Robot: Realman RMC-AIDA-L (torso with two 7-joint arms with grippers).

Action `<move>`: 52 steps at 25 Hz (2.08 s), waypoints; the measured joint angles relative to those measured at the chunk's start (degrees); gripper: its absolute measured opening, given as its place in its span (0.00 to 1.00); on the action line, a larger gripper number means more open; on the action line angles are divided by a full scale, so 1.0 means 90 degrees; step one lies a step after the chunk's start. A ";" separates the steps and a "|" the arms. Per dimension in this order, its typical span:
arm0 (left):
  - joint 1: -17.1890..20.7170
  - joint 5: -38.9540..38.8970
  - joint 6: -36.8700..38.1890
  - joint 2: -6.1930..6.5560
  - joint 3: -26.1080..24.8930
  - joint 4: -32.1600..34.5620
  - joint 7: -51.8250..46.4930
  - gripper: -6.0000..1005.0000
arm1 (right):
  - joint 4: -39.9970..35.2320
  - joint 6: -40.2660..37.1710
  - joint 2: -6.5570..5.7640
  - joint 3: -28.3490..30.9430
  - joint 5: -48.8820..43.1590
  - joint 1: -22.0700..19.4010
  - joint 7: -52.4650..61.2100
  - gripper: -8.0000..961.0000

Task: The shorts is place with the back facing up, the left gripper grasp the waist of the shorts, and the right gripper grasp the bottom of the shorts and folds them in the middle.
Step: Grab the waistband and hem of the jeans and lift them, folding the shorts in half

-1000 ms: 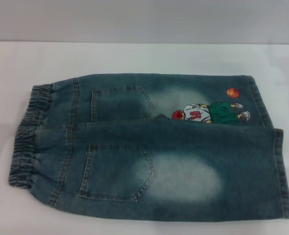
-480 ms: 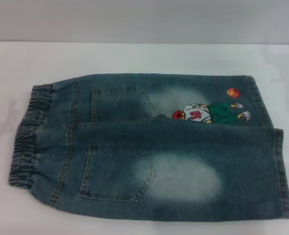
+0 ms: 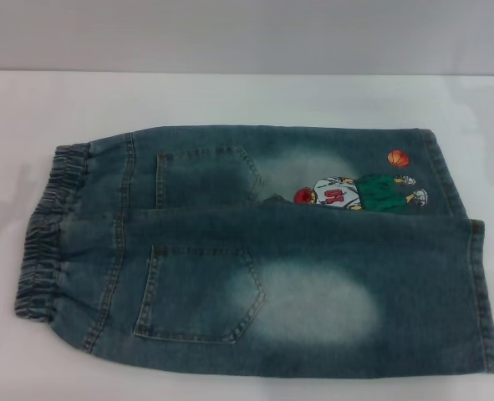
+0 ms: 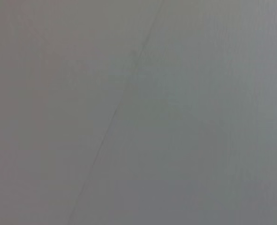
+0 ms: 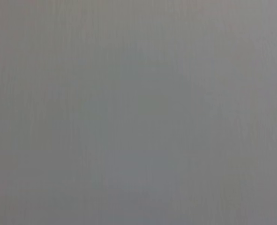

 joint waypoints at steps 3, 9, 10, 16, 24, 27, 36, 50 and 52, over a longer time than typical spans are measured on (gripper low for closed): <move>0.0000 0.0029 -0.0002 0.0005 0.0031 0.0081 -0.0142 0.75 | -0.0002 0.0145 0.0000 -0.0024 0.0000 0.0039 0.0077 0.77; 0.0032 0.0058 -0.0041 0.0011 0.0128 0.0268 -0.0563 0.75 | -0.0082 0.0606 -0.0017 -0.0022 0.0000 0.0094 0.0235 0.77; 0.0038 0.0062 -0.0055 0.0017 0.0175 0.0297 -0.0581 0.75 | -0.0170 0.0681 -0.0024 -0.0011 0.0000 0.0087 0.0219 0.77; 0.0066 0.0069 0.0031 0.0017 0.0265 0.0409 -0.0840 0.74 | -0.0991 0.0895 -0.0268 -0.0268 -0.0001 -0.0335 0.0741 0.77; 0.0168 0.0071 0.0007 0.0030 0.1026 0.0721 -0.1772 0.74 | -0.1417 0.0637 -0.0656 -0.0552 -0.0042 -0.1223 0.2224 0.77; 0.0240 0.0070 -0.0027 0.0050 0.1277 0.0969 -0.1972 0.74 | -0.1497 0.0566 -0.0529 -0.0579 -0.0056 -0.1413 0.2238 0.77; 0.0456 0.0073 -0.0409 0.0710 0.2576 0.1800 -0.3442 0.73 | -0.1206 0.0738 -0.0196 -0.0621 -0.1044 -0.1270 0.2260 0.77; 0.0493 0.2147 -0.0401 0.1628 0.3248 0.3499 -0.5875 0.72 | -0.1109 0.1342 -0.0112 -0.0987 -0.2115 -0.1135 0.2630 0.77; 0.0484 0.2771 -0.0170 0.1639 0.2948 0.3886 -0.6411 0.72 | -0.1096 0.1345 -0.0108 -0.0987 -0.2116 -0.1137 0.2629 0.77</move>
